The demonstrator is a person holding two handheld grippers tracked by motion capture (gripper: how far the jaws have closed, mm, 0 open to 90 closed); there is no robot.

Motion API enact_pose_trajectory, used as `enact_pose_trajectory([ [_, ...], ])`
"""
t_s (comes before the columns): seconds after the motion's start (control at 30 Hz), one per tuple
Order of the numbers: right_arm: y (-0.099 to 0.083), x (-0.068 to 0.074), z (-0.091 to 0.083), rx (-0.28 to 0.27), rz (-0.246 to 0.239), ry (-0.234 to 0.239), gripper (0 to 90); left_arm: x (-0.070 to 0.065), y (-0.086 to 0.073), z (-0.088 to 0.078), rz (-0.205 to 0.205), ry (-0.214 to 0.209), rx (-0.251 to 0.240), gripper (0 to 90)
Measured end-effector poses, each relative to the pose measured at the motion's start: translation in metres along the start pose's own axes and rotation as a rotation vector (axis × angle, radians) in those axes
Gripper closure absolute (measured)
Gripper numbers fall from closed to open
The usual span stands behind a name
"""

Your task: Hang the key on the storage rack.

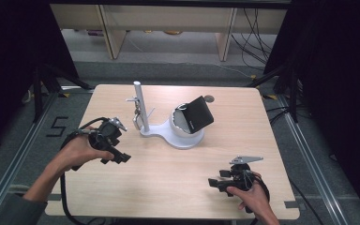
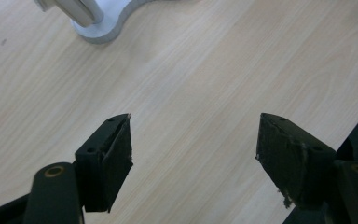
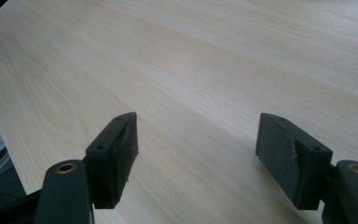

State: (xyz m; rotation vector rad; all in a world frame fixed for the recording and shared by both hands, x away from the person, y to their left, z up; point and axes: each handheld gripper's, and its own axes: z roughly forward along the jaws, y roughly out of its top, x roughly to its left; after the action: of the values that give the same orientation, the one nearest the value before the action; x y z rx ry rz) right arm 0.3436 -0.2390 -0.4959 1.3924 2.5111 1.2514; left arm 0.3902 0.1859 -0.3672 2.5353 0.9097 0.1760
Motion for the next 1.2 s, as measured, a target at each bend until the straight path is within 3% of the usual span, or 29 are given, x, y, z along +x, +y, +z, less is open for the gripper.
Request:
enact_pose_trajectory([
  [0.13,0.001,0.001,0.001,-0.006,0.002,0.007,30.4,-0.004,-0.010,0.003,0.004,-0.001,-0.018,25.9],
  [0.2,0.001,0.003,0.000,-0.001,-0.001,-0.008,30.4,-0.008,-0.015,0.006,-0.007,-0.001,-0.042,25.0],
  [0.27,0.001,0.002,0.001,-0.007,0.001,0.009,30.4,-0.012,-0.021,0.010,-0.010,0.010,-0.070,24.1],
  [0.43,0.001,0.003,0.000,0.000,-0.001,0.000,30.4,-0.027,-0.038,0.023,0.004,0.002,-0.130,22.5],
  [0.5,0.000,0.006,0.000,0.010,0.025,-0.004,30.4,-0.035,-0.047,0.030,0.023,0.005,-0.123,21.3],
  [0.6,0.000,0.006,0.001,-0.001,-0.001,0.001,30.4,-0.039,-0.052,0.035,0.035,0.020,-0.135,21.1],
  [0.7,0.001,0.006,0.001,-0.003,-0.012,0.006,30.3,-0.046,-0.059,0.041,0.036,0.026,-0.169,20.3],
  [0.9,0.000,0.008,0.003,-0.002,0.009,0.008,29.7,-0.059,-0.074,0.053,0.034,0.043,-0.227,20.3],
  [1.2,0.000,0.008,0.002,-0.017,0.013,0.001,28.8,-0.071,-0.093,0.073,0.033,0.078,-0.252,20.1],
])
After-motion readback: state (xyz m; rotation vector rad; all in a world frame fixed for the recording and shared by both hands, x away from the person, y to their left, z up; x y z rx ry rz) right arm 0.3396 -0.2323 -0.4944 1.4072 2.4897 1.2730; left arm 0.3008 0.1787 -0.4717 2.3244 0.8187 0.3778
